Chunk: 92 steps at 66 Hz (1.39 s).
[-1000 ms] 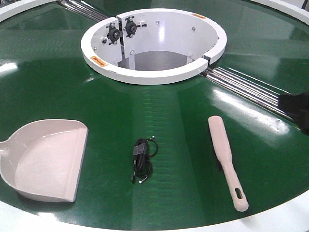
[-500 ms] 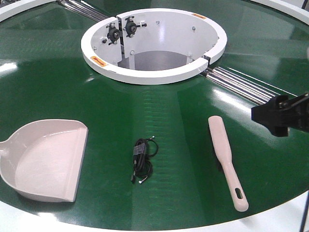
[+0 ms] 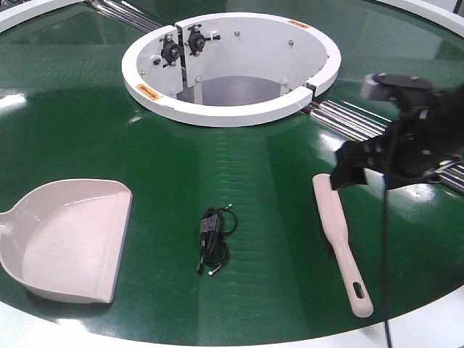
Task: Clean and inspect green conveyor with broom and dustpan
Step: 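Lower the right gripper and grasp the pink brush handle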
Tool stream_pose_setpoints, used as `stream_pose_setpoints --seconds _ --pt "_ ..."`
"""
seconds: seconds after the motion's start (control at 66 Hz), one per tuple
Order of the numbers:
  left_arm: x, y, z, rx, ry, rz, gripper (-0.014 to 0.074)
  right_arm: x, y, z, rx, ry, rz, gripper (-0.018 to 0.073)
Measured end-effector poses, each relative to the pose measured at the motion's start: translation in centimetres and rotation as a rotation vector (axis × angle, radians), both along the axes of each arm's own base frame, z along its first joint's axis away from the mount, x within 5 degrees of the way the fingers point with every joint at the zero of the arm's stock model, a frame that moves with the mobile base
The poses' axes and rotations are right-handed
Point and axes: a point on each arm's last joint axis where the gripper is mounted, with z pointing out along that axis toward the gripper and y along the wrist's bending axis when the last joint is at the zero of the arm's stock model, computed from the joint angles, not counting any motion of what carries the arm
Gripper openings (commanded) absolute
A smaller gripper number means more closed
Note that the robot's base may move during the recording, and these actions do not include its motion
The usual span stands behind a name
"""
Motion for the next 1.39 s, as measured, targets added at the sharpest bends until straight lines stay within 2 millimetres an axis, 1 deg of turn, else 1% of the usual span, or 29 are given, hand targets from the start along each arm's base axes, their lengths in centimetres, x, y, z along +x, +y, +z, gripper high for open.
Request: stream_pose_setpoints --seconds 0.091,0.152,0.197,0.349,0.546,0.803,0.925,1.031,1.122,1.243,1.258,1.288,1.319,1.395 --pt "0.0 0.0 0.0 0.001 0.000 0.000 0.0592 1.9 1.8 -1.5 -0.053 0.077 0.043 0.0600" --pt "0.0 0.0 0.0 0.001 0.000 0.000 0.0592 3.1 2.7 -2.2 -0.100 0.104 0.038 0.0599" --pt "0.0 0.0 0.0 0.001 0.005 -0.001 0.0592 4.0 3.3 -3.2 -0.138 0.140 0.025 0.0597" --pt "-0.1 -0.1 -0.3 0.002 0.036 -0.007 0.0592 6.1 3.4 -5.1 -0.214 0.213 -0.059 0.0592" --pt "-0.2 -0.1 -0.4 0.002 0.051 -0.010 0.0592 7.7 3.6 -7.0 -0.236 0.248 -0.086 0.0592" --pt "-0.2 -0.1 -0.4 0.002 0.051 -0.010 0.0592 9.0 3.9 -9.6 -0.236 0.266 -0.100 0.0592" --pt "-0.2 -0.1 -0.4 0.002 0.051 -0.010 0.0592 9.4 4.0 -10.3 -0.232 0.257 -0.103 0.0581" --pt "-0.2 -0.1 -0.4 0.003 0.051 -0.010 0.0592 9.5 4.1 -10.7 -0.232 0.255 -0.103 0.0504" --pt "-0.2 -0.1 -0.5 0.003 0.054 -0.011 0.0592 9.6 4.1 -11.1 -0.234 0.264 -0.104 0.0375" --pt "-0.2 -0.1 -0.6 0.004 0.070 -0.014 0.0592 9.7 4.1 -12.0 -0.241 0.283 -0.102 0.0119" --pt "-0.3 -0.1 -0.6 0.004 0.073 -0.014 0.0592 9.7 4.1 -12.0 -0.239 0.285 -0.104 0.0068" --pt "-0.3 -0.1 -0.7 0.004 0.078 -0.015 0.0592 9.7 4.1 -12.1 -0.238 0.287 -0.104 0.0002" --pt "-0.3 -0.1 -0.7 0.004 0.081 -0.015 0.0592 9.7 4.1 -12.0 -0.238 0.286 -0.104 -0.0015" --pt "-0.3 -0.1 -0.7 0.004 0.087 -0.017 0.0592 9.9 4.2 -11.8 -0.240 0.282 -0.097 -0.0011"
